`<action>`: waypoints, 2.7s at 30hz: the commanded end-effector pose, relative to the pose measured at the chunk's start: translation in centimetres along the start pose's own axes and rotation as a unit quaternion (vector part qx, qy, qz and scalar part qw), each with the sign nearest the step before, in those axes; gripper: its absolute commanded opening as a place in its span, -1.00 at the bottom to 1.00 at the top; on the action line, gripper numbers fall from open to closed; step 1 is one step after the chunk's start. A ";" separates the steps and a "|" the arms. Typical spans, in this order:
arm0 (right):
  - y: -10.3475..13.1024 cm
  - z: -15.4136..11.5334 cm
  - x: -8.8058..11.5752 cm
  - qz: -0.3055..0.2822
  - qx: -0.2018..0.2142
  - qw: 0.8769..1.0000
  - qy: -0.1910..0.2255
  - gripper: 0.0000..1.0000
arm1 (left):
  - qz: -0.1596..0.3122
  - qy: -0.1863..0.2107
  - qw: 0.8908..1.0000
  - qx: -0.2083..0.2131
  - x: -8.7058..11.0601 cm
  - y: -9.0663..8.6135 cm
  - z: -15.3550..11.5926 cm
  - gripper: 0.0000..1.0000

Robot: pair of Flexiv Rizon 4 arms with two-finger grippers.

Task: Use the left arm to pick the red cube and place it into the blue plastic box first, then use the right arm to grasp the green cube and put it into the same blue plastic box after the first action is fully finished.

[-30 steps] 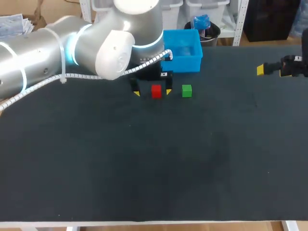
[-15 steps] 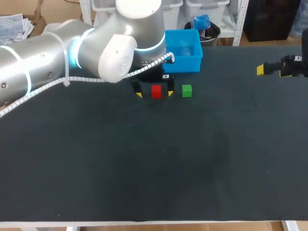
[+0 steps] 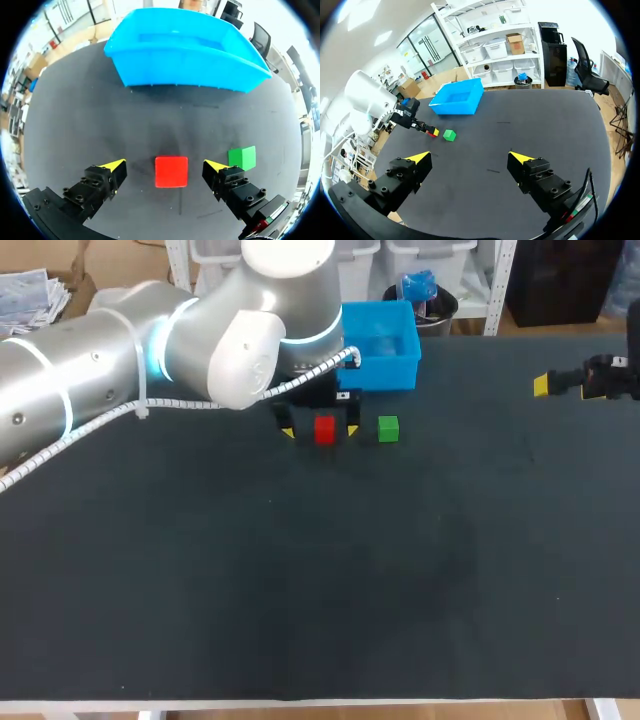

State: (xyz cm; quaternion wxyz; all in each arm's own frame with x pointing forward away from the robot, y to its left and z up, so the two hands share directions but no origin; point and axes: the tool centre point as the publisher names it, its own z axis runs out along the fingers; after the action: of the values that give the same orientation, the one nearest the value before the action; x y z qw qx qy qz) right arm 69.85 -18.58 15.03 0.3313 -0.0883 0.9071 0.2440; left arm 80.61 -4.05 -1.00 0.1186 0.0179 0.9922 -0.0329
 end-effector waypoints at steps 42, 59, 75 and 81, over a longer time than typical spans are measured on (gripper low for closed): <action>0.0 0.1 0.0 0.000 0.000 1.000 0.000 1.00 | 0.033 -0.075 0.996 0.036 -4.0 -0.3 -10.3 -1.00; 0.0 0.1 0.0 0.000 0.000 1.000 0.000 1.00 | 0.057 -0.130 0.987 0.076 -4.1 0.6 -14.7 -1.00; 0.0 0.1 0.0 0.000 0.000 1.000 0.000 1.00 | 0.057 -0.130 0.987 0.076 -4.1 0.6 -14.7 -1.00; 0.0 0.1 0.0 0.000 0.000 1.000 0.000 1.00 | 0.074 -0.141 0.984 0.083 -5.1 0.5 -14.6 -1.00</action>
State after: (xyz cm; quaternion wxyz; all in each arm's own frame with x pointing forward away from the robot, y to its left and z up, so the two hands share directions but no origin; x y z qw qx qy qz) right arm 69.85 -18.57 15.02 0.3313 -0.0883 0.9072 0.2440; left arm 81.44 -2.70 14.52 0.2558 0.0848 0.9573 -0.1046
